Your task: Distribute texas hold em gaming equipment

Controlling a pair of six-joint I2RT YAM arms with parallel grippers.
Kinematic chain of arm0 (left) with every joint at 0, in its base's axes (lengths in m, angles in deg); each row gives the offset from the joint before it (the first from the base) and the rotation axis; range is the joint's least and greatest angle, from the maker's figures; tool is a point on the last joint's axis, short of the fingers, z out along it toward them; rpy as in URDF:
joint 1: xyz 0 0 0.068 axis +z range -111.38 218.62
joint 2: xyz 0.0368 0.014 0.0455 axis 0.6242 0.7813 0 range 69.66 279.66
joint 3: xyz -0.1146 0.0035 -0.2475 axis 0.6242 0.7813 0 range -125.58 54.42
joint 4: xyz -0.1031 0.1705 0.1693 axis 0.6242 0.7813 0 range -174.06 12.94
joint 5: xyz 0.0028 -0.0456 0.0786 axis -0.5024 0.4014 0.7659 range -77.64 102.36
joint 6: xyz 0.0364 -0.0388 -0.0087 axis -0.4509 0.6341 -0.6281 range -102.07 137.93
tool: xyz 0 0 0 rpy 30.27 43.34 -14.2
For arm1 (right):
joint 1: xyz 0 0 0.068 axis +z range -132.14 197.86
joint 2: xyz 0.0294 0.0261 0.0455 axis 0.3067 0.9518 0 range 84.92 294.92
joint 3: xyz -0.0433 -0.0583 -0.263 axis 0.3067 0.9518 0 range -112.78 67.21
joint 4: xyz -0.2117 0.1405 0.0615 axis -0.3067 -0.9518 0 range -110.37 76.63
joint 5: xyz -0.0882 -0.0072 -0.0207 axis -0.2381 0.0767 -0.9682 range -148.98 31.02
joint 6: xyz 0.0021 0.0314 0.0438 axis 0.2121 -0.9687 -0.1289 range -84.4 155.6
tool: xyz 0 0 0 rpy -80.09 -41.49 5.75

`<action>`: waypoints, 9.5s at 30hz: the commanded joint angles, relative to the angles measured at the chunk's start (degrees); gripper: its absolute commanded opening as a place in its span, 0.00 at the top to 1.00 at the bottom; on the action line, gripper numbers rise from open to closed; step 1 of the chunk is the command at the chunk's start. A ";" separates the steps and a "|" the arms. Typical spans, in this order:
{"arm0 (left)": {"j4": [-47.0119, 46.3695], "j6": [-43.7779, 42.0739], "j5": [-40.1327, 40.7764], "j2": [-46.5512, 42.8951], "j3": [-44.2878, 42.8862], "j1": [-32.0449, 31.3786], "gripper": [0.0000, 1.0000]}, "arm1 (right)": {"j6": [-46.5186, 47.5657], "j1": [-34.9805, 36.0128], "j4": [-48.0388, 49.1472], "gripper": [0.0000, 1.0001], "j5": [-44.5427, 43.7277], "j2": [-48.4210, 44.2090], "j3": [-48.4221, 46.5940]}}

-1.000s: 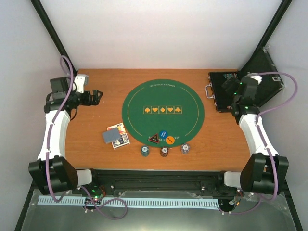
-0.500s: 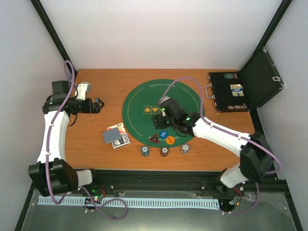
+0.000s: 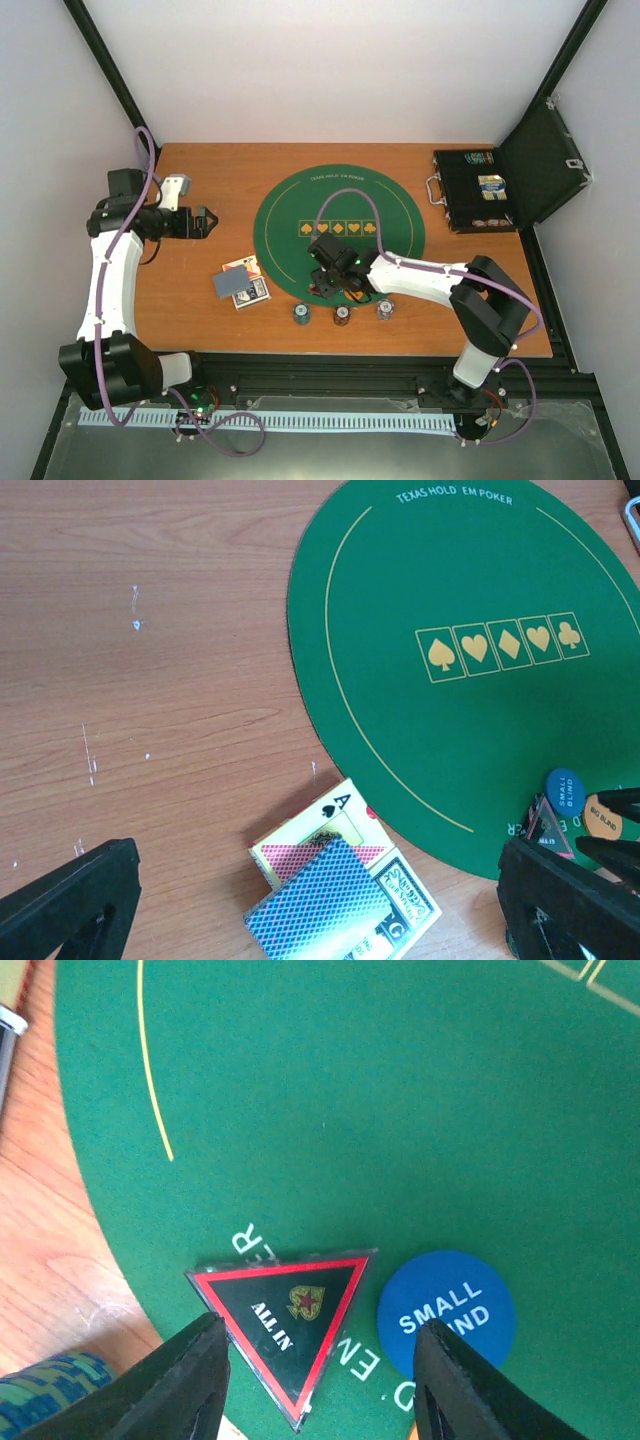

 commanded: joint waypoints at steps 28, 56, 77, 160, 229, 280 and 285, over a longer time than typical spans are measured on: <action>2.34 0.35 -2.72 -0.98 -6.86 0.30 0.00 | -1.04 1.85 1.46 0.68 3.48 7.19 2.75; 18.46 -12.32 -2.17 6.57 -15.97 0.41 0.00 | 4.60 -4.72 -6.79 0.72 4.17 36.76 -38.78; 10.08 -4.95 -2.33 5.25 -8.96 0.40 0.00 | 1.58 -5.99 -6.24 0.23 1.91 15.45 -21.82; 13.49 -7.22 -3.51 4.93 -13.33 0.44 0.00 | 0.23 -7.69 4.40 0.59 -5.50 13.33 -1.38; 11.58 -4.44 -7.01 3.71 -10.94 0.46 0.00 | -1.65 -4.61 -7.32 0.29 -0.28 -0.01 5.43; 12.79 -1.56 -0.25 3.63 -15.16 0.37 0.00 | 1.54 -16.65 -16.96 0.21 -8.49 -2.42 -3.16; 12.52 -1.95 2.16 3.14 -13.28 0.47 0.00 | -2.04 -7.94 -18.77 0.20 -6.50 -6.58 -4.57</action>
